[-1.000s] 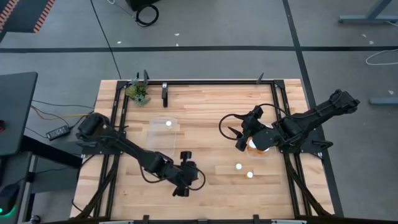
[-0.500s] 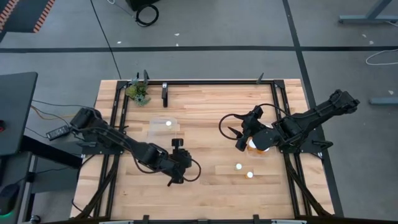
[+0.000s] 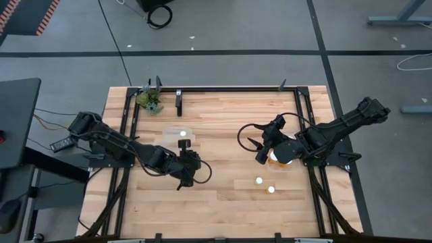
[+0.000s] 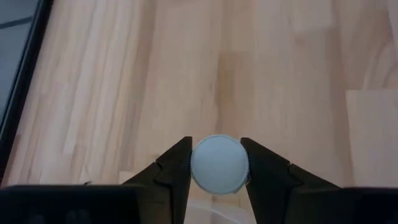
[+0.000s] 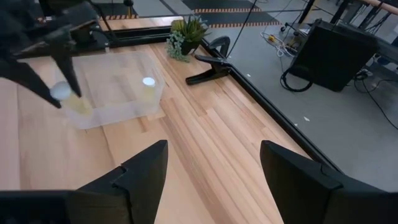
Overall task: Pick and place medicine bottles into bin by pill shape (circle, oval)
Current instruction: Put the left yellow pill bottle into the left transparent bin
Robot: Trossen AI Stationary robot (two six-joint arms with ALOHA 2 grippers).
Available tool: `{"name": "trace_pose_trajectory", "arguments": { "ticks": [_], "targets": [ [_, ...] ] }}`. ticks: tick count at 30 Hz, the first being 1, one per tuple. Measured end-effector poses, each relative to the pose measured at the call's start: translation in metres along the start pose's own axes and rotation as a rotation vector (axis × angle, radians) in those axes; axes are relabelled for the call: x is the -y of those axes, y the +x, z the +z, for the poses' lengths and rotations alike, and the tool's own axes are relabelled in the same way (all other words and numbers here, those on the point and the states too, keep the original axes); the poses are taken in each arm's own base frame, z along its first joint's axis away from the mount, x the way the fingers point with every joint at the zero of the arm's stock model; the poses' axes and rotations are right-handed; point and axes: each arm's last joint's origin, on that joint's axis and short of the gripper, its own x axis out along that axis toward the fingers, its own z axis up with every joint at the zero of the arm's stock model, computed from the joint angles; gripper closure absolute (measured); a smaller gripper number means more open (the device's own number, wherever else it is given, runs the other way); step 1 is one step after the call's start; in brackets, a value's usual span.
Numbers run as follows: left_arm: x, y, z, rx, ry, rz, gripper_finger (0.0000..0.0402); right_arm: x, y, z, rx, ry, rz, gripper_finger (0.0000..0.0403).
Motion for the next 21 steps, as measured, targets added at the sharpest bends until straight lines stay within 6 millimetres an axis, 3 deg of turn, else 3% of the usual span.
{"name": "trace_pose_trajectory", "arguments": {
  "ticks": [6, 21],
  "targets": [
    [-0.017, -0.007, -0.021, -0.011, -0.055, 0.014, 0.0272, 0.000, 0.000, 0.000, -0.001, 0.003, 0.000, 0.0140],
    [-0.032, -0.013, -0.076, -0.023, -0.211, 0.019, 0.0271, 0.000, 0.000, 0.000, 0.001, 0.006, 0.000, 0.0140]
  ]
}}
